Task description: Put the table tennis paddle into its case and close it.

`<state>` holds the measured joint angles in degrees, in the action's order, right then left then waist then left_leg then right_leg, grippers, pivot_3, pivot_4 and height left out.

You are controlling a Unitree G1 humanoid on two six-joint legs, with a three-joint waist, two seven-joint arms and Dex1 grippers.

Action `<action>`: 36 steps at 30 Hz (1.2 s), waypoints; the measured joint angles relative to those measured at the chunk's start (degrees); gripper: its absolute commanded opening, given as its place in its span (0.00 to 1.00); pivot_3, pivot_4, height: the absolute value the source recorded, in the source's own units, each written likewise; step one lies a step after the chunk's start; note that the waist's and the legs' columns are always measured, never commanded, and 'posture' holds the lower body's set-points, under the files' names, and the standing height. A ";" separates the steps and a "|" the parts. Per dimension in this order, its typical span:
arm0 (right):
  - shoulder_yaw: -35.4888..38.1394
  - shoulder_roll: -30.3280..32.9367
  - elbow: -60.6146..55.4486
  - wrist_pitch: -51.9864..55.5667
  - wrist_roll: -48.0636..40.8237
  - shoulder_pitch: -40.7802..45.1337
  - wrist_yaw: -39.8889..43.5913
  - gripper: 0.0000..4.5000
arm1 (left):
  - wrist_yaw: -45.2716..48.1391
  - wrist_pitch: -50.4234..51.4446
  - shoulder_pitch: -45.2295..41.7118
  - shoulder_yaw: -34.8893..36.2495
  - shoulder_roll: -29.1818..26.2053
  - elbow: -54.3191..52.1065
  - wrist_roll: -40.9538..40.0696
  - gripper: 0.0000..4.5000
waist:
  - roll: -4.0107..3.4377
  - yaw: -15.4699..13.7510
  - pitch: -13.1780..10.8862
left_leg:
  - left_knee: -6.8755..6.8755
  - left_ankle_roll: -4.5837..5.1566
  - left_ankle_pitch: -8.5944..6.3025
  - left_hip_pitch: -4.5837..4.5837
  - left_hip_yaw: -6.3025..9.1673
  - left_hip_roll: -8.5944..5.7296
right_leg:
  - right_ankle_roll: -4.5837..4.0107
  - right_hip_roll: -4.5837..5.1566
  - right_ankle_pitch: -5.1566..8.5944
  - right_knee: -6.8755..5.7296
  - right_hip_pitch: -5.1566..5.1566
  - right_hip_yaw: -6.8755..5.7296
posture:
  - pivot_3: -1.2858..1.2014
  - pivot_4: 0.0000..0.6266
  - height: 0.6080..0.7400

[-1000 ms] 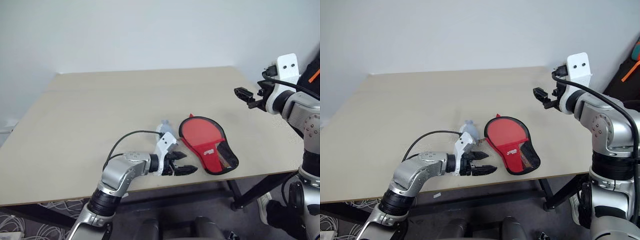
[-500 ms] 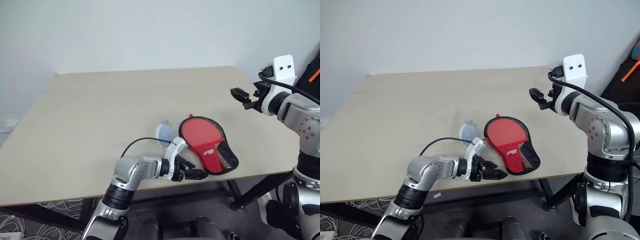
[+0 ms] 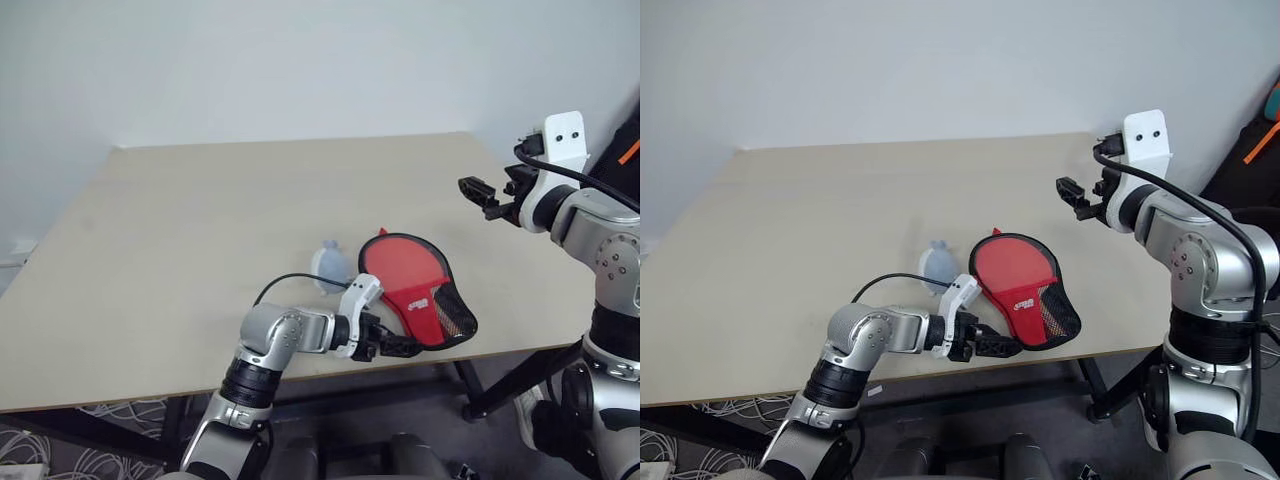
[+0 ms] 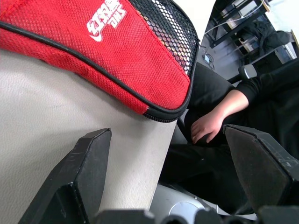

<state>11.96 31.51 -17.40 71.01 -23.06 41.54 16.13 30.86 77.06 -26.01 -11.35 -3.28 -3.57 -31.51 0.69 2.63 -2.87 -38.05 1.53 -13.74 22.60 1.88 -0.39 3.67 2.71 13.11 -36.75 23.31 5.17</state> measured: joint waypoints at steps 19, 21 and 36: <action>0.02 -2.91 -1.13 1.26 -0.03 0.69 -1.41 1.00 | -10.37 5.13 -5.93 12.10 12.06 12.27 0.23 0.90 | -0.04 -0.13 0.06 | -0.07 0.01 0.01 -0.03 0.12 -0.17 | 0.04 0.12 0.02 0.06 -0.17 -0.08 | 0.52 0.00 1.00; 0.02 -3.06 -1.14 1.26 -0.04 0.73 -1.44 1.00 | -10.65 4.49 -6.19 12.70 12.72 13.36 0.22 0.90 | -0.04 -0.14 0.07 | -0.08 0.01 0.01 -0.03 0.13 -0.19 | 0.04 0.12 0.03 0.07 -0.18 -0.08 | 0.52 0.00 1.00; -0.34 -5.17 -1.14 1.26 -0.01 1.85 -1.74 1.00 | -11.39 0.09 -6.24 13.61 12.87 18.65 -1.55 0.79 | -0.04 -0.09 0.45 | -0.09 0.02 0.02 -0.17 0.20 -0.21 | 0.02 0.12 0.05 0.16 -0.42 -0.09 | 0.52 0.00 1.00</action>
<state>11.62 26.33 -18.54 72.27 -23.07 43.39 14.39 19.47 77.15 -32.25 2.26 9.59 15.09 -33.06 0.65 2.55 -2.42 -38.14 1.55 -13.72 22.43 2.09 -0.61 3.69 2.83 13.16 -36.58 22.89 5.08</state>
